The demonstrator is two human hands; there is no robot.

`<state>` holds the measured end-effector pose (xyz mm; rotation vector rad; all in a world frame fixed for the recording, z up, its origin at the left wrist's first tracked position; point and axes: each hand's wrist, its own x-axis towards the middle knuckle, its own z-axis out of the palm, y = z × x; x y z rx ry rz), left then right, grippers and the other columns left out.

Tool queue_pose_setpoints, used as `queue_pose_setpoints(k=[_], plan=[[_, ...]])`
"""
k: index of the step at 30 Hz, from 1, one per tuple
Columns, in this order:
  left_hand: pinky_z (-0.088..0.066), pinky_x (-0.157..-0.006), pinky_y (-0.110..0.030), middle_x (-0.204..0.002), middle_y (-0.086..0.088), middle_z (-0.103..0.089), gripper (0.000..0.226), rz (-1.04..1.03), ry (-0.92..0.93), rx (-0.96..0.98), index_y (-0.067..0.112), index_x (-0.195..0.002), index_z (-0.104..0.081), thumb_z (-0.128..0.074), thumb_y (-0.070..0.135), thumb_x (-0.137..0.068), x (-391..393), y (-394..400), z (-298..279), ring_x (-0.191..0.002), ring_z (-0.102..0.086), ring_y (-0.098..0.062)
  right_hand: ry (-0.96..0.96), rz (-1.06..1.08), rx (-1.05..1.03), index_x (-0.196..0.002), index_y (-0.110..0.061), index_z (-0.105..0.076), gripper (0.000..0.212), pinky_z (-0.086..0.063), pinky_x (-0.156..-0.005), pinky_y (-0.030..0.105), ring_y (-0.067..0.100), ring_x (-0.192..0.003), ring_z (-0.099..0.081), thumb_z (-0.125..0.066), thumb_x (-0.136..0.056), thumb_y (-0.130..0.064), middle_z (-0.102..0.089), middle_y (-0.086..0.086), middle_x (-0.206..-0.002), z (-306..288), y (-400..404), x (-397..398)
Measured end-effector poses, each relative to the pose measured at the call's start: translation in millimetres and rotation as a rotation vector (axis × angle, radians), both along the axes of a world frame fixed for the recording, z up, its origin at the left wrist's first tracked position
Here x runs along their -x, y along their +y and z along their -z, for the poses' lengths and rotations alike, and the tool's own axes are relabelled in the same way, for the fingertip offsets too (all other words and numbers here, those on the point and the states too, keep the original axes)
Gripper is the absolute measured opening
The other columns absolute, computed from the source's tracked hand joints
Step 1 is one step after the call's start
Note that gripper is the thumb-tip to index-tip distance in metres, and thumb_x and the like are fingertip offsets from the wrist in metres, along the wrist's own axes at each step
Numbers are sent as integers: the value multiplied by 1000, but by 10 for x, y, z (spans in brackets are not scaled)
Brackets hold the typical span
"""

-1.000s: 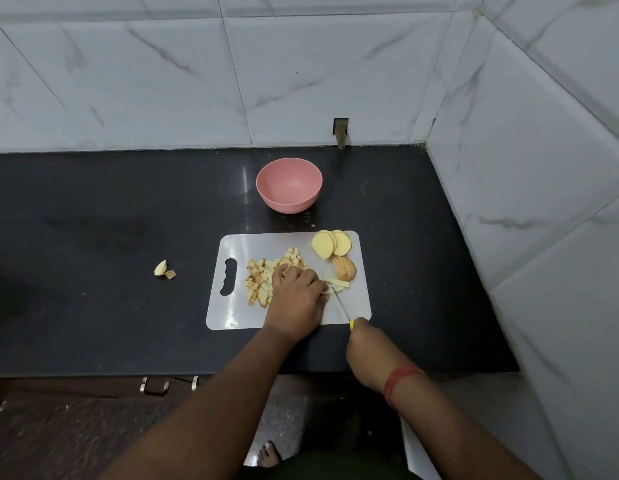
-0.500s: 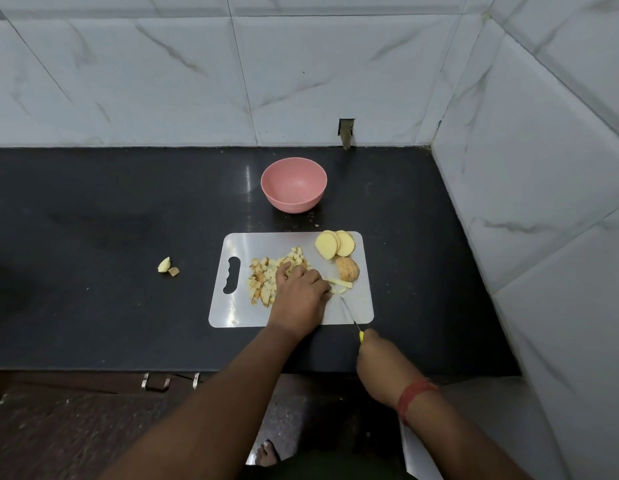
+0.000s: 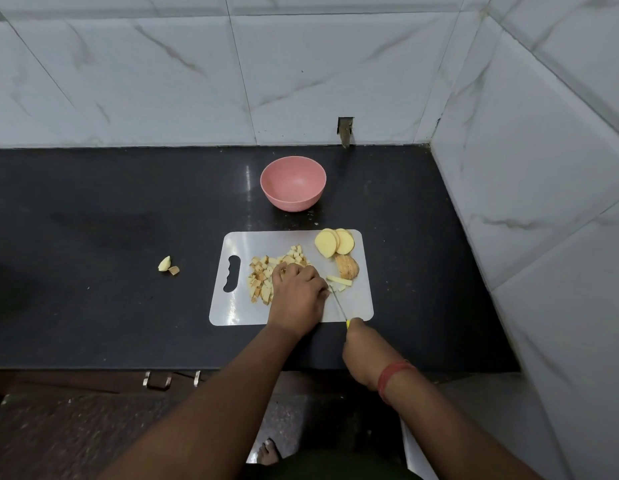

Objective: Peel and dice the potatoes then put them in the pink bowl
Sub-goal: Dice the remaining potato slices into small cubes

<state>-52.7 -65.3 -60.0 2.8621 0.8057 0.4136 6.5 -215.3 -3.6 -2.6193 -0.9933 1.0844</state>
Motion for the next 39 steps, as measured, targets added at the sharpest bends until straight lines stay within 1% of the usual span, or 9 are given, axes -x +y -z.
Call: queue_pose_setpoints(k=[4, 10, 14, 17, 23, 27, 32, 35, 39], plan=[[-29, -108, -49, -91, 8, -62, 13, -6, 2, 1, 24, -87, -74, -67, 35, -90, -8, 10, -2, -94, -52, -21, 26, -36, -2, -113, -13, -39, 15, -29, -55, 19, 29, -96, -57, -36, -98, -10, -57, 16, -114, -37, -156, 21], [-29, -105, -48, -95, 8, -61, 12, -22, -39, 27, 25, -92, -73, -71, 35, -88, 27, 23, 30, -95, -52, -23, -74, -16, -41, -108, -8, -40, 13, -25, -48, 22, 20, -71, -52, -38, -95, -7, -45, 1, -76, -65, -139, 22], [-26, -107, -47, -96, 8, -62, 11, -31, -42, 56, 23, -89, -73, -72, 34, -87, 38, 30, 5, -99, -51, -22, -44, -23, -37, -114, -5, -40, 20, -36, -59, 29, 26, -81, -55, -39, -93, -5, -56, 13, -97, -125, -19, 15], [-27, -108, -48, -94, 8, -62, 11, -38, -26, 65, 23, -88, -74, -72, 34, -88, 32, 16, -21, -98, -51, -22, -25, -13, -8, -116, -4, -40, 23, -37, -64, 30, 22, -76, -49, -41, -93, -6, -52, 11, -93, -126, 42, 14], [-26, -108, -47, -94, 8, -61, 11, -46, -18, 59, 25, -89, -74, -70, 35, -89, 28, 21, -15, -97, -50, -22, -22, -20, 42, -124, -3, -40, 30, -26, -48, 23, 12, -62, -41, -42, -94, -6, -46, 2, -80, -67, 37, 9], [-26, -111, -47, -95, 5, -58, 7, -47, -37, 57, 20, -88, -67, -65, 27, -89, 37, 25, -3, -97, -51, -23, 33, -41, 33, -126, -3, -42, 31, -30, -55, 19, 23, -83, -46, -38, -97, -11, -57, 16, -114, -89, -110, -18], [-29, -113, -51, -99, 1, -58, 15, -19, -56, 42, 18, -97, -62, -57, 13, -83, 51, 2, 0, -98, -51, -25, -22, -1, -16, -106, -10, -46, 13, -32, -50, 22, 16, -66, -47, -35, -100, -15, -51, 2, -83, -155, -195, -115], [-32, -111, -56, -103, -4, -59, 21, 70, -59, -54, 15, -103, -63, -55, 11, -84, 9, -42, -22, -99, -52, -28, -20, 132, -133, -100, -10, -46, 14, -45, -61, 30, 22, -75, -58, -37, -101, -21, -58, 8, -88, -266, -183, -196], [-30, -111, -60, -100, -2, -59, 18, 236, 29, -182, 17, -97, -66, -49, 23, -93, -97, -92, -64, -97, -54, -28, -34, 203, -244, -100, -11, -45, 16, -40, -56, 29, 20, -72, -56, -35, -102, -24, -57, 6, -86, -352, -171, -242]])
